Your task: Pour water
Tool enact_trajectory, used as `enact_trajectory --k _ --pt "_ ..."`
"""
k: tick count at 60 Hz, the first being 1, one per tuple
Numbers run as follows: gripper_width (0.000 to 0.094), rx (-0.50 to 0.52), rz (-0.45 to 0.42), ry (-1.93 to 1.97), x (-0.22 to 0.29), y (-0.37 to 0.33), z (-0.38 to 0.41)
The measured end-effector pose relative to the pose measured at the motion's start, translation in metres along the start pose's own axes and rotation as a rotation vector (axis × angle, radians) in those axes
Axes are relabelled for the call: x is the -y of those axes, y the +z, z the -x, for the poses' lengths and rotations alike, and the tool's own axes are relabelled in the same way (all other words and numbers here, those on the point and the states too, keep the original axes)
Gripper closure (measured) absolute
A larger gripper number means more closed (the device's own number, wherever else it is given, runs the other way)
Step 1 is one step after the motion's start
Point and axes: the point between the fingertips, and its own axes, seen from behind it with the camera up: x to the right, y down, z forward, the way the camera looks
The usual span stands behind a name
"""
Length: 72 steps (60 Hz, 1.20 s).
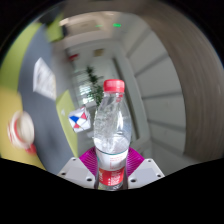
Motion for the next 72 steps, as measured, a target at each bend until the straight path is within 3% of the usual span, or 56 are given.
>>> enact_trajectory --k 9,18,29,42,44,49,59,64,66,72 --pt "0.0615 0.061 0.096 0.687 -0.003 -0.016 0.016" --pt "0.0617 0.182 0.221 1.072 -0.052 -0.013 0.065" --pt "0.0617 0.241 0.322 1.184 -0.101 -0.017 0.127" --pt "0.0614 0.300 0.381 1.180 -0.119 -0.024 0.199" --pt "0.0613 0.263 0.332 1.181 -0.115 -0.021 0.192" --pt "0.0580 0.252 0.336 1.189 -0.117 -0.024 0.194" --pt "0.0356 0.277 0.391 1.178 -0.121 -0.030 0.195" --pt "0.0057 0.277 0.407 1.151 -0.121 -0.037 0.185" --pt "0.0107 0.273 0.405 1.139 -0.116 -0.048 0.182" --pt "0.0074 0.272 0.425 1.119 -0.107 -0.070 0.165"
